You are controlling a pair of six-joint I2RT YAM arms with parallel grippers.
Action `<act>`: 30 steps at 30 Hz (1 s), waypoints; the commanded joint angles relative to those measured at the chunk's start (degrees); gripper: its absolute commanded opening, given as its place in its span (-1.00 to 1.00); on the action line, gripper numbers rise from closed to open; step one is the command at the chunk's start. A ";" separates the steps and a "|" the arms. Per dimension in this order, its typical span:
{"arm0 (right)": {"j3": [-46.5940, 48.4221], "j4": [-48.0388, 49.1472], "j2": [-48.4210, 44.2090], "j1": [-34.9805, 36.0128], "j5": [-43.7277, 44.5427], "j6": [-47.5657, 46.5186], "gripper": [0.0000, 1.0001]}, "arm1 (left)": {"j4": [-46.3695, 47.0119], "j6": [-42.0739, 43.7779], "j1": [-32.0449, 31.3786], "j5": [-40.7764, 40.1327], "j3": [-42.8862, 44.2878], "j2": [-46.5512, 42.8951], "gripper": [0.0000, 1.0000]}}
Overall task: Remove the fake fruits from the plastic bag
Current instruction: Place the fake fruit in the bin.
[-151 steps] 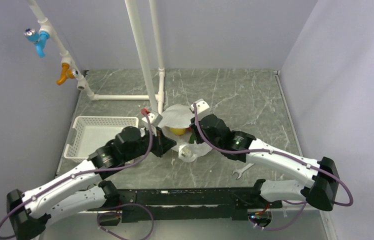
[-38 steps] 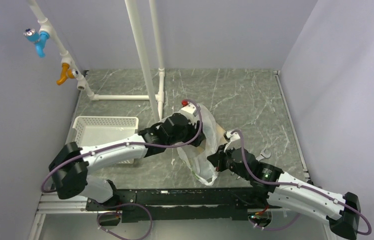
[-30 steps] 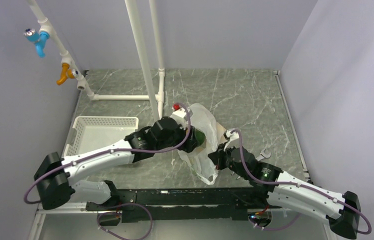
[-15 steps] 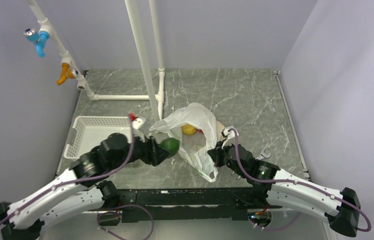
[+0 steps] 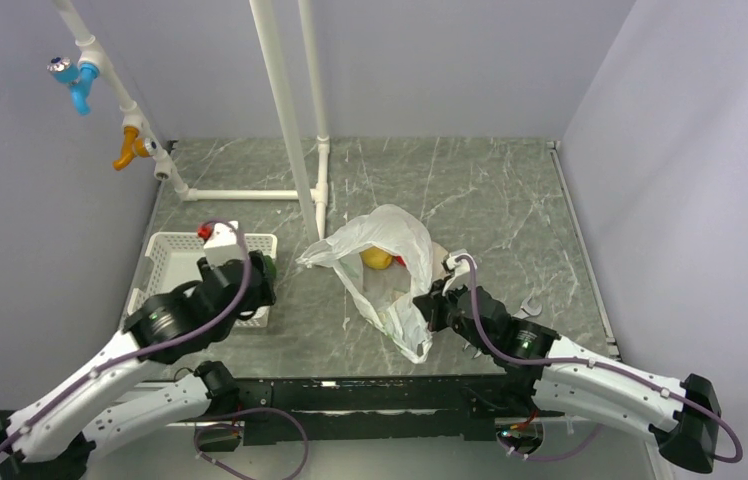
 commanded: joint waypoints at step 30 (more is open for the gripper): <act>3.81 -2.23 -4.10 -0.08 1.29 -1.52 -1.00 | 10.04 9.24 18.79 20.37 -8.77 -4.82 0.99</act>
